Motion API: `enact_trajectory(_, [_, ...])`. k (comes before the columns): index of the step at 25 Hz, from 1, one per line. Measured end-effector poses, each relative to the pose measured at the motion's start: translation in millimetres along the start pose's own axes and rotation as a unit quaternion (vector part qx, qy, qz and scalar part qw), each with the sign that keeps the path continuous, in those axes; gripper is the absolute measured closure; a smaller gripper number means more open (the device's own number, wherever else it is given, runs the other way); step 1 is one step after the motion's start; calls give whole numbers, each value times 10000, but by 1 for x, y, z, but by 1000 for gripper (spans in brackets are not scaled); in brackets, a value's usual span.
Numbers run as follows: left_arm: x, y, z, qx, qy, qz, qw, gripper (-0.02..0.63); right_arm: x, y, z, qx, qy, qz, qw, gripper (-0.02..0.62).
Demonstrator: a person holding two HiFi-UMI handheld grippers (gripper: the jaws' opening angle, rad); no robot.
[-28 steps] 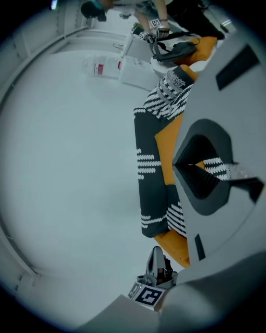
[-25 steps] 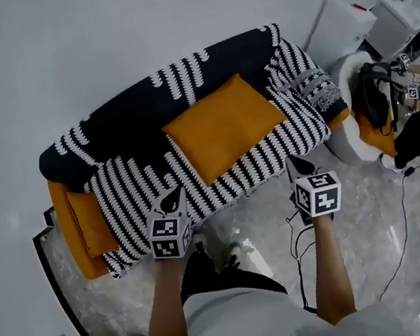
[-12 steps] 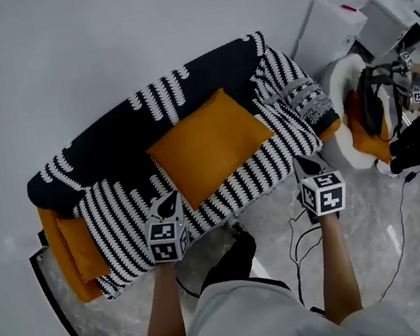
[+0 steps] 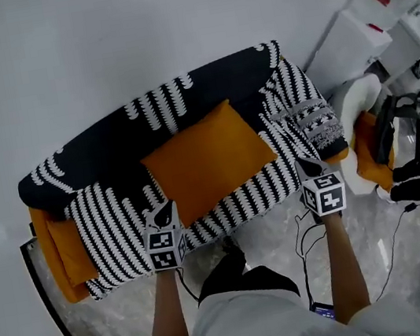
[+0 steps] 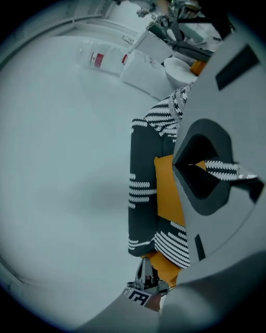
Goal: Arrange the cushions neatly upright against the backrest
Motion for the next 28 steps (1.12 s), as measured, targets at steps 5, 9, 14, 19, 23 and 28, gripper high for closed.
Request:
enact_trajectory(5, [-11, 11, 9, 255, 204, -166, 9993, 586, -31, -6, -16, 44, 184, -175, 9997, 591])
enact_trajectory(9, [-13, 26, 20, 518, 335, -334, 9975, 586, -55, 0, -24, 249, 368, -301, 9986, 591])
enact_trajectory(14, [-21, 37, 44, 813, 563, -523, 9937, 586, -91, 1, -24, 31, 529, -572, 9970, 591])
enact_trajectory(19, [-38, 44, 75, 1140, 894, -696, 9870, 580, -131, 2, -12, 124, 823, -843, 9930, 591])
enact_trajectory(23, [-61, 39, 104, 1493, 1125, -750, 9795, 561, -165, -6, 0, 261, 1099, -1019, 9884, 591])
enact_trajectory(28, [-91, 19, 142, 1848, 1243, -845, 9712, 561, -207, -15, 26, 435, 1526, -1367, 9778, 589])
Point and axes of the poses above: the fingertips, and each gripper's own axes: x backward along the fingers, y to its left, z out of its underside, the point moved 8 cm from there along x, backward along the fingers, and after that the axes turned 6 degrees about y, right-handed, at the moved point
